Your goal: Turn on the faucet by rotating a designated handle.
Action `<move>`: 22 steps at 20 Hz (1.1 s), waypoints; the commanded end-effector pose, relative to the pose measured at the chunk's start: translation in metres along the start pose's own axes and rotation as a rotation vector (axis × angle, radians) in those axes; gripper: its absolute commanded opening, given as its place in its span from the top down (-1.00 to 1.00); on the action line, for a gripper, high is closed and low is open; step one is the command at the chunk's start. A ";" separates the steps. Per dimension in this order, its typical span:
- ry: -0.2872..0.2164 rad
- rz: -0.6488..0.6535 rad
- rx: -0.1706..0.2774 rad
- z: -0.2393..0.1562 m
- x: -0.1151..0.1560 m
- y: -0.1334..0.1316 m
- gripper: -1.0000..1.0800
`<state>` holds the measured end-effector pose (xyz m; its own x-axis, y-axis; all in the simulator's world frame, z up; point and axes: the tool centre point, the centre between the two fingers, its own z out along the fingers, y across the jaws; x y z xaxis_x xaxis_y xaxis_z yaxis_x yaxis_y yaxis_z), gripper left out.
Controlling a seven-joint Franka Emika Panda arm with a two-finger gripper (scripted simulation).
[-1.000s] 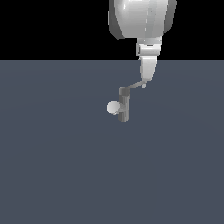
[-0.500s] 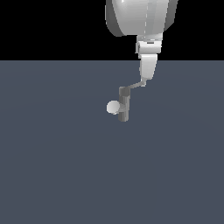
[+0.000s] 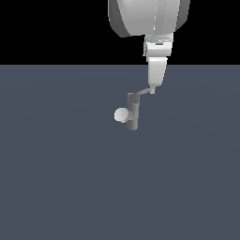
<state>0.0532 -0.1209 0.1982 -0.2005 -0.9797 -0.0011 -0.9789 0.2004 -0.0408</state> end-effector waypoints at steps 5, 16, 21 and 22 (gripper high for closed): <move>-0.001 -0.008 -0.031 0.012 -0.018 0.027 1.00; -0.001 0.007 -0.014 0.003 -0.034 0.040 1.00; 0.000 0.002 -0.027 0.009 -0.068 0.047 1.00; 0.000 0.001 -0.030 0.010 -0.075 0.048 1.00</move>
<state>0.0227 -0.0710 0.1965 -0.2358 -0.9718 0.0026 -0.9714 0.2356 -0.0310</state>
